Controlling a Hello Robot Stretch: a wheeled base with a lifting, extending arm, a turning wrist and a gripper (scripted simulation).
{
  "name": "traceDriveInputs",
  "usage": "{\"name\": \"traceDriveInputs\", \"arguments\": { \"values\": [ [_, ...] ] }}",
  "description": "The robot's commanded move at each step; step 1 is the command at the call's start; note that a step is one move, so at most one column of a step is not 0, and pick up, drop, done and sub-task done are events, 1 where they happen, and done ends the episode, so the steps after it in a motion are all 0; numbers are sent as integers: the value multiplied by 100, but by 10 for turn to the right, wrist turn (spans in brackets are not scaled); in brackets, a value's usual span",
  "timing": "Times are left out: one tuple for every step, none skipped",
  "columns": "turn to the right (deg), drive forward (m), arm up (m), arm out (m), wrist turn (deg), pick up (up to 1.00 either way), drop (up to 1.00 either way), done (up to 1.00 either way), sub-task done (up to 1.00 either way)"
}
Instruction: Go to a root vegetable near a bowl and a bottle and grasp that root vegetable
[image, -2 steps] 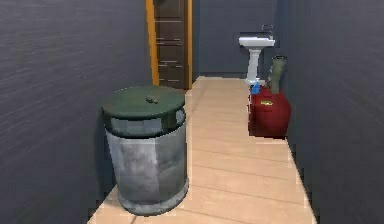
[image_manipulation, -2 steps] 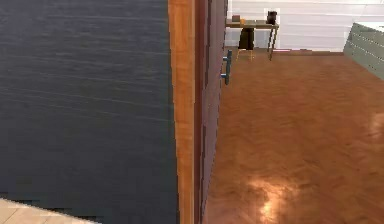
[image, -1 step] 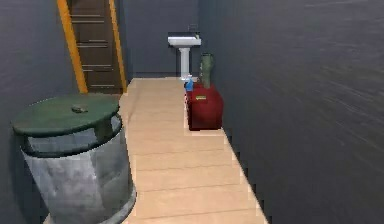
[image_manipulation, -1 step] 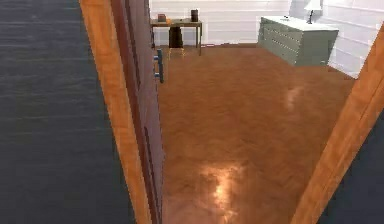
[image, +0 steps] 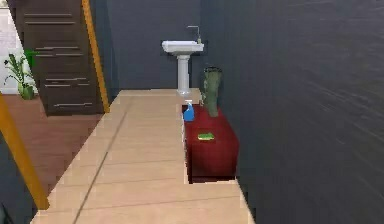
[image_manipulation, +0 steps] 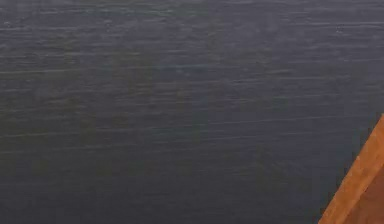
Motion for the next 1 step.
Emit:
{"name": "traceDriveInputs", "arguments": {
  "values": [
    [0,65,0,0,0,0,0,0,0]
  ]
}}
